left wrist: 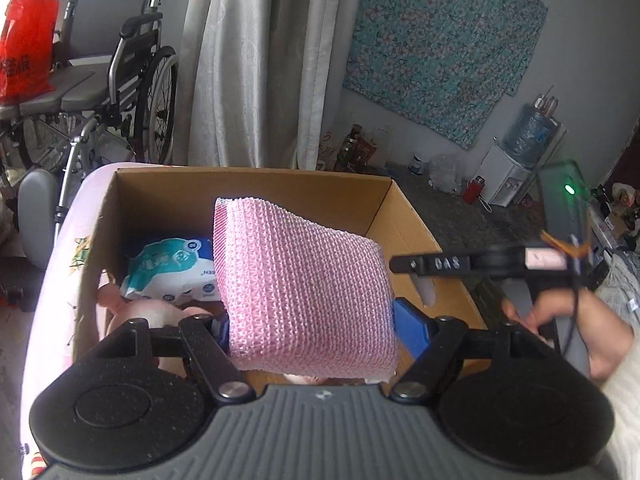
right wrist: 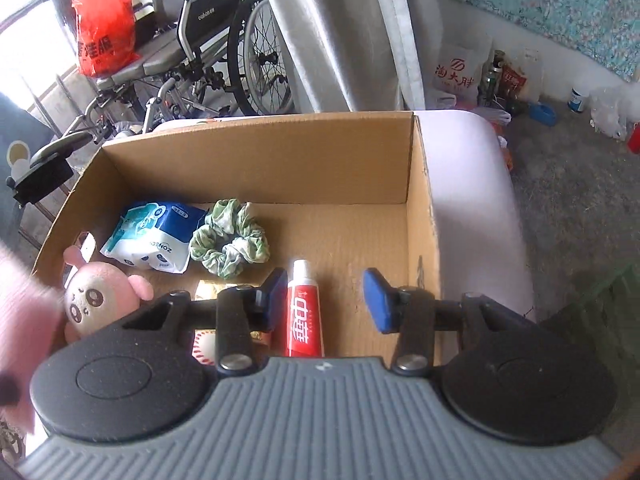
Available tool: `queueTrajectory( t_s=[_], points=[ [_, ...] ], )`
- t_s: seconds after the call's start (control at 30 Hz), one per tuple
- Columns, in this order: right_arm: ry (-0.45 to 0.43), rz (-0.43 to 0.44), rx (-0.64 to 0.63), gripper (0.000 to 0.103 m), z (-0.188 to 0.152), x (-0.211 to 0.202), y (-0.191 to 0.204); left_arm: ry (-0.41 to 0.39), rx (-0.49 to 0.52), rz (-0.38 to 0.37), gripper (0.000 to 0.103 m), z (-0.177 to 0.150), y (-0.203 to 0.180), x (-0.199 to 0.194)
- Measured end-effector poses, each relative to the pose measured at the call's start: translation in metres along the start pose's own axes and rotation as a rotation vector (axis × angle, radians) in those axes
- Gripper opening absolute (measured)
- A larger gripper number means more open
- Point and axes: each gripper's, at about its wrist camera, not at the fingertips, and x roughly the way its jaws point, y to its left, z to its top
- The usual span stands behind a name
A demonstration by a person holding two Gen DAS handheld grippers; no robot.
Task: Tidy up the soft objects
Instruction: 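Carry toothpaste and pink pad into the box and open both tools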
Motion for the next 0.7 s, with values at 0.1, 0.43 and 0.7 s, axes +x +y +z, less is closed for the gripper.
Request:
queueTrajectory(
  t_s=[0.1, 0.43, 0.7],
  points=[
    [-0.011, 0.036, 0.043, 0.041, -0.015, -0.019, -0.017, 0.072, -0.071, -0.020, 0.076, 0.039, -0.005, 0.061],
    [-0.065, 0.065, 0.066, 0.041, -0.049, -0.051, -0.041, 0.180, -0.368, -0.083, 0.092, 0.068, -0.020, 0.239],
    [-0.055, 0.067, -0.012, 0.041, -0.071, -0.077, -0.038, 0.242, -0.422, 0.016, 0.095, 0.052, 0.004, 0.237]
  ],
)
